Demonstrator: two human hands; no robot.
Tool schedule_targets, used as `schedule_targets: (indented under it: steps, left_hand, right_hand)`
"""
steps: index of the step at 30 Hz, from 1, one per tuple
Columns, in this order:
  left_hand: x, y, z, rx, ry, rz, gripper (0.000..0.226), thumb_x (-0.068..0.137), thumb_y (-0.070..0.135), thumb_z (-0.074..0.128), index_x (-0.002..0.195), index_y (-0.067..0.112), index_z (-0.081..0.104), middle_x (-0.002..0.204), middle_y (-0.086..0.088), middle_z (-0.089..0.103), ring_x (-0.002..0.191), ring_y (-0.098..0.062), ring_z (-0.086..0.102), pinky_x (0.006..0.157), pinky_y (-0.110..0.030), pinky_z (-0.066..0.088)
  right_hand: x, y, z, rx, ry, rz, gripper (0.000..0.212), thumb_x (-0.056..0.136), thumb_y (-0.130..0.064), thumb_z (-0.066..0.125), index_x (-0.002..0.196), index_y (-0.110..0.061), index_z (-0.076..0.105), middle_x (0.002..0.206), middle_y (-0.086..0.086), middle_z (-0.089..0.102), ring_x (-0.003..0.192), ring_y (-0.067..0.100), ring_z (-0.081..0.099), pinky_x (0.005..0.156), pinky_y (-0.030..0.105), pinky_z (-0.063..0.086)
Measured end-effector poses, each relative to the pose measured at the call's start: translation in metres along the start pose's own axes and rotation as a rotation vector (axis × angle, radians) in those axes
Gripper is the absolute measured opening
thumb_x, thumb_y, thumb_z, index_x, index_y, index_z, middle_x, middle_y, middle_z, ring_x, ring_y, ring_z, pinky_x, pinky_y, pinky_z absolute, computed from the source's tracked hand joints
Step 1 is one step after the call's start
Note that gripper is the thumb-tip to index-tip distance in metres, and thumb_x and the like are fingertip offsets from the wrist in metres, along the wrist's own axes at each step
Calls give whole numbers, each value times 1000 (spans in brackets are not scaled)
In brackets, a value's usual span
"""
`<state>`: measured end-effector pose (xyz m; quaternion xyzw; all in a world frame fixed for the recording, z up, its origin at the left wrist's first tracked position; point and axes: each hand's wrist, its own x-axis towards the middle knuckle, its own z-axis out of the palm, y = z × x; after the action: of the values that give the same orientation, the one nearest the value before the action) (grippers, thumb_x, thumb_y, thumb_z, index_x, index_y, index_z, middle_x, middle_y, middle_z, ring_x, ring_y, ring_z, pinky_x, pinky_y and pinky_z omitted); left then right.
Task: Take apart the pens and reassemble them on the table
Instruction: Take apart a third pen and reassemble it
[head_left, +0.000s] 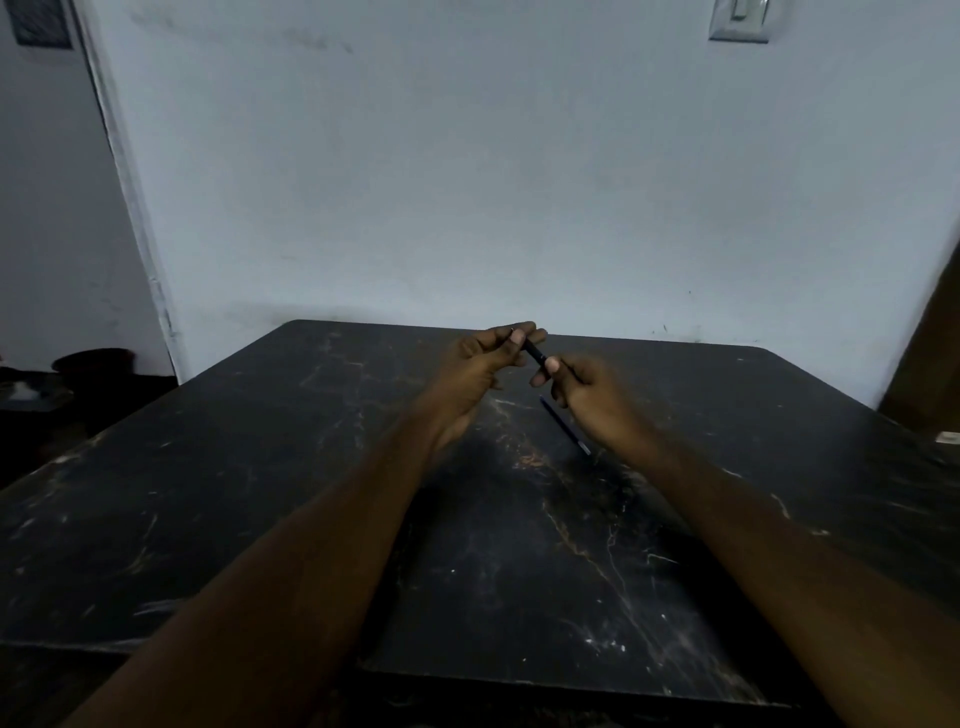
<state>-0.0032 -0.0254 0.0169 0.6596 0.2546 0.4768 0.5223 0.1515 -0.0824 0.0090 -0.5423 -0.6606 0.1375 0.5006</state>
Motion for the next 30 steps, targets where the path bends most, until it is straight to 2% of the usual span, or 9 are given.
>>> schedule_targets:
  steps: [4, 7, 10, 12, 16, 20, 24, 26, 30]
  left_hand:
    - [1, 1, 7, -97, 79, 1, 21, 93, 37, 59, 106, 26, 72, 108, 11, 73, 78, 1, 56, 68, -26, 36]
    - [3, 1, 13, -147, 149, 46, 18, 94, 29, 59, 105, 21, 71, 95, 11, 76, 68, 9, 59, 58, -13, 41]
    - [2, 4, 18, -195, 190, 49, 17, 94, 24, 60, 104, 15, 71, 89, 11, 76, 66, 10, 59, 51, -8, 39]
    - [1, 4, 19, -202, 222, 28, 23, 91, 26, 64, 106, 11, 72, 95, 6, 76, 62, 11, 57, 49, -7, 39]
    - [-3, 4, 16, -161, 239, 11, 29, 85, 35, 70, 101, 12, 75, 91, 9, 76, 62, 11, 58, 52, -9, 42]
    - [-4, 9, 13, -143, 183, -63, 29, 87, 44, 64, 108, 25, 72, 107, 17, 72, 91, -4, 59, 75, -29, 37]
    - [-5, 13, 13, -158, 118, -31, 20, 91, 39, 61, 108, 32, 69, 114, 18, 70, 94, -5, 60, 74, -32, 36]
    - [-5, 12, 13, -141, 113, -21, 16, 90, 37, 62, 102, 32, 71, 108, 17, 72, 90, -2, 60, 72, -31, 37]
    - [-3, 9, 10, -122, 230, -56, 20, 81, 43, 71, 89, 24, 73, 83, 14, 71, 80, -9, 54, 68, -28, 37]
  right_hand:
    - [3, -1, 2, 26, 47, 11, 34, 100, -30, 47, 70, -29, 65, 56, 6, 48, 46, 13, 39, 56, 30, 30]
    - [3, 0, 5, 1, 98, -2, 31, 98, -28, 50, 71, -29, 65, 56, 10, 50, 50, 20, 41, 57, 31, 31]
    - [2, 1, 7, -50, 159, -39, 25, 96, -25, 56, 77, -16, 69, 53, 4, 51, 50, 17, 42, 55, 29, 30]
    - [1, 0, 7, -91, 191, -73, 26, 94, -24, 59, 78, -6, 70, 51, -3, 47, 48, 11, 40, 54, 28, 28]
    - [-2, 0, 6, -98, 205, -121, 28, 95, -24, 59, 72, -8, 65, 53, -4, 48, 50, 12, 44, 53, 28, 30]
    - [-1, 1, 6, -125, 184, -105, 26, 96, -27, 55, 80, -12, 69, 56, -5, 52, 50, 9, 44, 52, 27, 29]
    - [1, 4, 5, -116, 172, -93, 24, 98, -26, 50, 89, -16, 70, 60, 2, 57, 51, 12, 46, 53, 29, 32]
    - [1, 6, 5, -125, 168, -104, 25, 99, -28, 49, 90, -18, 70, 63, 7, 60, 52, 16, 49, 53, 29, 34]
    - [1, 9, 8, -144, 159, -146, 22, 98, -31, 49, 88, -24, 68, 62, -3, 58, 51, 10, 49, 51, 27, 35]
